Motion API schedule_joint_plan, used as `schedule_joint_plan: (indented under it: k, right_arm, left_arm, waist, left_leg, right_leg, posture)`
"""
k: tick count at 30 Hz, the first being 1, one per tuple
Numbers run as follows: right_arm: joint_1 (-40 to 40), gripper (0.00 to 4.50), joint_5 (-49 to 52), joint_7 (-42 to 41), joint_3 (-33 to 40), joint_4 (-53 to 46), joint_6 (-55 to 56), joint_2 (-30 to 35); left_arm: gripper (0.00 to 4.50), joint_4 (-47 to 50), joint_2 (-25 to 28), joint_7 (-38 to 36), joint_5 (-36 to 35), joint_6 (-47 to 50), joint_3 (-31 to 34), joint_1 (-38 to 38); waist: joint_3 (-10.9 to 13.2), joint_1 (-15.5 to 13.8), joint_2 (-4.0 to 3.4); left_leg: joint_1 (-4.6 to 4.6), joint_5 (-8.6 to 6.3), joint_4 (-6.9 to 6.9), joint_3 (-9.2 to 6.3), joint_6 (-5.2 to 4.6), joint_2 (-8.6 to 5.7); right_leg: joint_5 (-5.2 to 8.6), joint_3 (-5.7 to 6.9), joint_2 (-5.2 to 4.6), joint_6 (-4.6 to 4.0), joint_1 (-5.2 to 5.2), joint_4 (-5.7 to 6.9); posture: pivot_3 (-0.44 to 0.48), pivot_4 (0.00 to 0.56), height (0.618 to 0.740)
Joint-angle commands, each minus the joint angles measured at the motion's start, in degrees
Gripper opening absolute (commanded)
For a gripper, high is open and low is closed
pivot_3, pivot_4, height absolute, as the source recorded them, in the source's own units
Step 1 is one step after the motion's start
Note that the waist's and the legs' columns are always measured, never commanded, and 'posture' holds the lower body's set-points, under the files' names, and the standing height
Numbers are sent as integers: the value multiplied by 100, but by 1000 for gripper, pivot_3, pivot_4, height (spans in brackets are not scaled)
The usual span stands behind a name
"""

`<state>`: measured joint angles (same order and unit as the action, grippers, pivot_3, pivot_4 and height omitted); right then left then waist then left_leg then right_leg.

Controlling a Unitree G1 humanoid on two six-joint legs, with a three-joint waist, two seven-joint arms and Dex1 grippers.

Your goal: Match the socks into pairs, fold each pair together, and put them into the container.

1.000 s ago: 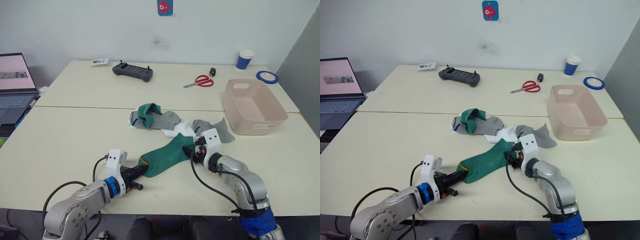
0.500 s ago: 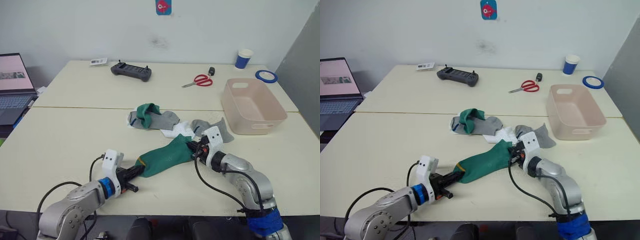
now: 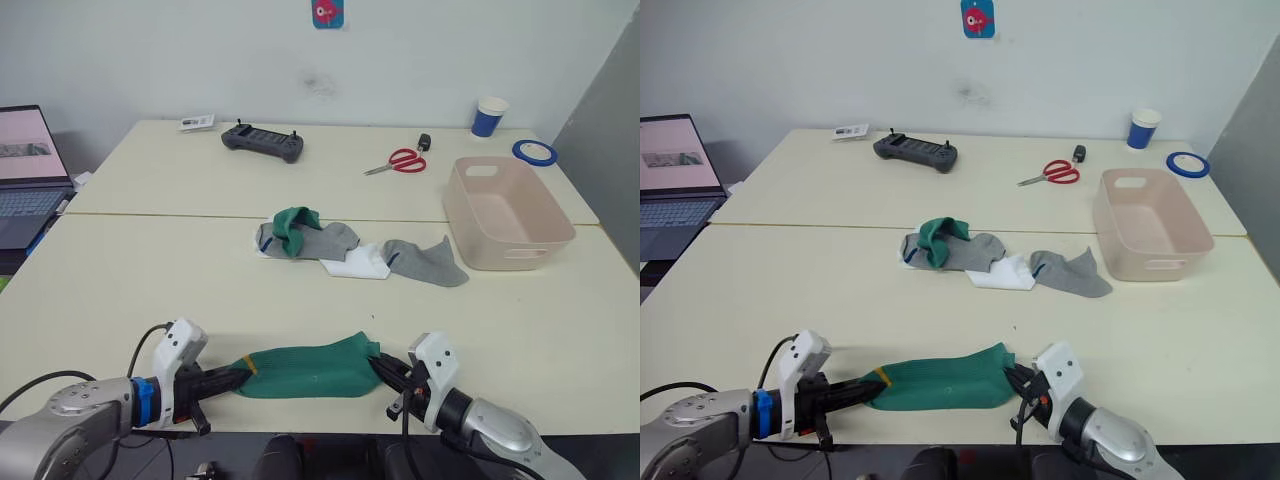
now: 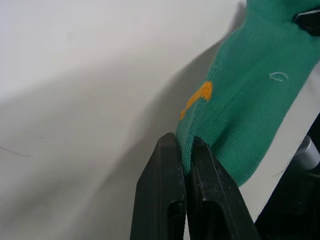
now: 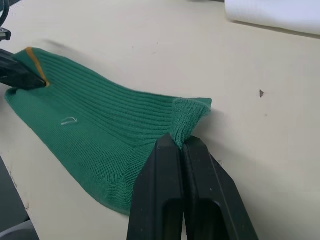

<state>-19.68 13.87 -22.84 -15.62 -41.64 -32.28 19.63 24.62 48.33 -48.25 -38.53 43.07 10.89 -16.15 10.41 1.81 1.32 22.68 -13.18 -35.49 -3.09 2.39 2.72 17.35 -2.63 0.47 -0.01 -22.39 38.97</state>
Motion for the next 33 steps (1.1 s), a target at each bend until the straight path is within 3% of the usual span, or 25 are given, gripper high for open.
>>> schedule_joint_plan:
  k: [1,6,9,15,19,25,28,33]
  right_arm:
    - [-273,41,-31,-92,84,1,476,113]
    - [-521,41,306,-160,262,-85,454,133]
    - [-533,647,414,30,431,-38,366,-5]
    - [-660,2651,511,-72,614,-126,435,124]
    - [-320,3977,550,-228,716,-87,362,340]
    - [183,3977,586,-250,674,334,29,415]
    - [362,3364,812,-449,685,426,-252,516]
    - [476,1586,840,-776,622,457,-170,760]
  left_arm:
    - [0,-175,-121,11,303,-249,-276,253]
    - [0,-356,-192,-43,473,-365,-505,600]
    - [0,-476,-200,-65,528,-388,-529,727]
    - [0,-497,-199,-94,591,-396,-595,716]
    - [0,-470,-241,-65,583,-377,-613,710]
    - [0,-400,-303,-24,599,-352,-636,692]
    - [0,-339,-328,3,594,-336,-628,652]
    - [0,-220,-314,15,523,-278,-566,546]
  waist:
    - [-2,-19,3]
    - [-2,-27,2]
    - [-2,-26,2]
    - [-2,-24,1]
    - [-1,-19,1]
    - [-4,-28,4]
    - [-3,-28,1]
    - [-3,-26,1]
  left_leg:
    - [1,0,0,0,0,0]
    - [1,0,0,1,0,-2]
    - [1,0,0,-1,0,-2]
    - [0,0,1,-1,0,-2]
    - [-2,1,1,1,0,-3]
    - [-8,1,0,2,0,-8]
    - [-5,1,0,3,-1,-9]
    - [-6,1,0,2,-1,-10]
  right_leg:
    - [0,0,-2,0,1,0]
    - [1,2,-10,6,6,-1]
    - [0,7,-9,7,7,0]
    - [0,7,-8,7,7,0]
    - [0,6,-7,7,8,1]
    - [-2,6,-7,9,13,2]
    - [-4,5,-6,19,14,1]
    - [-10,6,-4,29,14,1]
  posture:
    - [0,150,740]
    - [0,150,740]
    - [0,150,740]
    - [0,150,740]
    - [0,150,740]
    - [0,150,740]
    - [0,150,740]
    - [0,150,740]
